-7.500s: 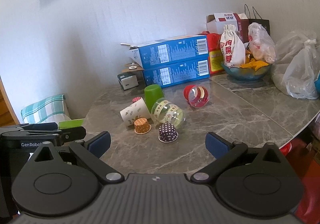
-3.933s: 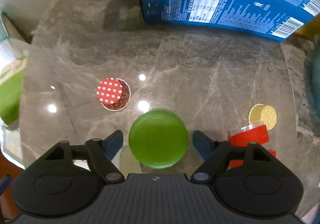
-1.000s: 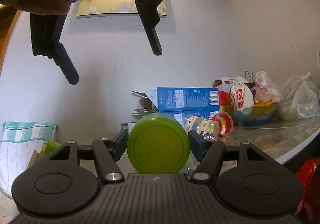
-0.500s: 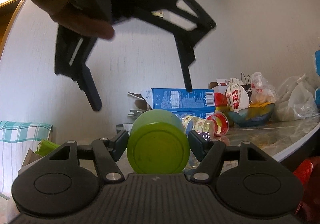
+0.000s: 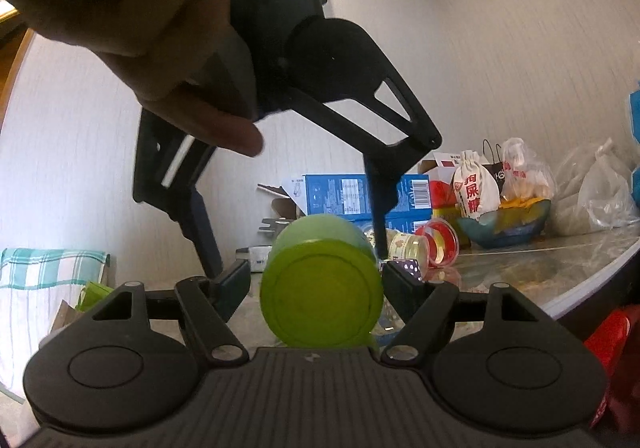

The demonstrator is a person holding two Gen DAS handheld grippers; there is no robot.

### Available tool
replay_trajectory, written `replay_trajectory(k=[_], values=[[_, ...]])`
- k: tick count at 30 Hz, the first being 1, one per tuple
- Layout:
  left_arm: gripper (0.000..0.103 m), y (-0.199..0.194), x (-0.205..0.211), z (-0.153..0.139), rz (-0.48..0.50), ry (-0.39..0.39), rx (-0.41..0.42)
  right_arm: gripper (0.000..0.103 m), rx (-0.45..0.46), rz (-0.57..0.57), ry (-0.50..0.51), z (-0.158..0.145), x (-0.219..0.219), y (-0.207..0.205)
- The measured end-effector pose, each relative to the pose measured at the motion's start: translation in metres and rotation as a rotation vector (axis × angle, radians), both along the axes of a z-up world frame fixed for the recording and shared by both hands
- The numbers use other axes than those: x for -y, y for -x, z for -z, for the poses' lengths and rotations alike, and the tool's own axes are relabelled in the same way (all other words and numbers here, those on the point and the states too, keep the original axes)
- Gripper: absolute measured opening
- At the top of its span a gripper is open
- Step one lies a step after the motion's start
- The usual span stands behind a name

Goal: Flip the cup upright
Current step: 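Rotate the green cup upright with the right gripper above the table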

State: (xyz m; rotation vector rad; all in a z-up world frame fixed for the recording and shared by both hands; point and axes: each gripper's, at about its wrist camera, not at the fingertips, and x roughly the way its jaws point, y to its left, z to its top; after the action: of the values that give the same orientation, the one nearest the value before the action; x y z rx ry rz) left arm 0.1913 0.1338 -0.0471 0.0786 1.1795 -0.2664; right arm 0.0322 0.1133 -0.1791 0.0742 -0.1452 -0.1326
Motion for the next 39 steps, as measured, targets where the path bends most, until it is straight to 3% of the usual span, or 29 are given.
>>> replay_trajectory(k=[14, 20, 23, 24, 26, 29, 31, 32, 35, 39], values=[[0.081, -0.014, 0.01, 0.008, -0.008, -0.02, -0.058, 0.075, -0.014, -0.007, -0.003, 0.0, 0.001, 0.001], [0.076, -0.017, 0.01, 0.007, -0.001, -0.02, -0.052, 0.068, -0.028, -0.011, -0.01, 0.0, 0.003, 0.0], [0.076, -0.017, 0.009, 0.004, 0.017, 0.004, -0.03, 0.07, -0.016, -0.015, -0.02, 0.0, 0.005, 0.004], [0.076, -0.016, 0.008, 0.003, 0.024, 0.017, -0.022, 0.077, -0.015, -0.016, -0.022, -0.002, 0.007, 0.005], [0.076, -0.013, 0.004, -0.004, 0.043, 0.051, 0.023, 0.088, -0.02, -0.027, -0.039, -0.005, 0.012, 0.009], [0.076, 0.002, 0.0, -0.021, 0.124, 0.069, 0.191, 0.102, -0.058, -0.079, -0.067, -0.015, 0.024, 0.015], [0.075, 0.014, -0.005, -0.031, 0.166, 0.089, 0.326, 0.102, -0.093, -0.112, -0.063, -0.022, 0.035, 0.019], [0.075, 0.016, -0.008, -0.034, 0.177, 0.107, 0.356, 0.102, -0.11, -0.12, -0.063, -0.025, 0.041, 0.023], [0.075, 0.021, -0.018, -0.033, 0.185, 0.167, 0.407, 0.102, -0.135, -0.134, -0.094, -0.032, 0.064, 0.034], [0.075, 0.026, -0.031, -0.024, 0.164, 0.181, 0.475, 0.102, -0.156, -0.085, -0.133, -0.038, 0.087, 0.049]])
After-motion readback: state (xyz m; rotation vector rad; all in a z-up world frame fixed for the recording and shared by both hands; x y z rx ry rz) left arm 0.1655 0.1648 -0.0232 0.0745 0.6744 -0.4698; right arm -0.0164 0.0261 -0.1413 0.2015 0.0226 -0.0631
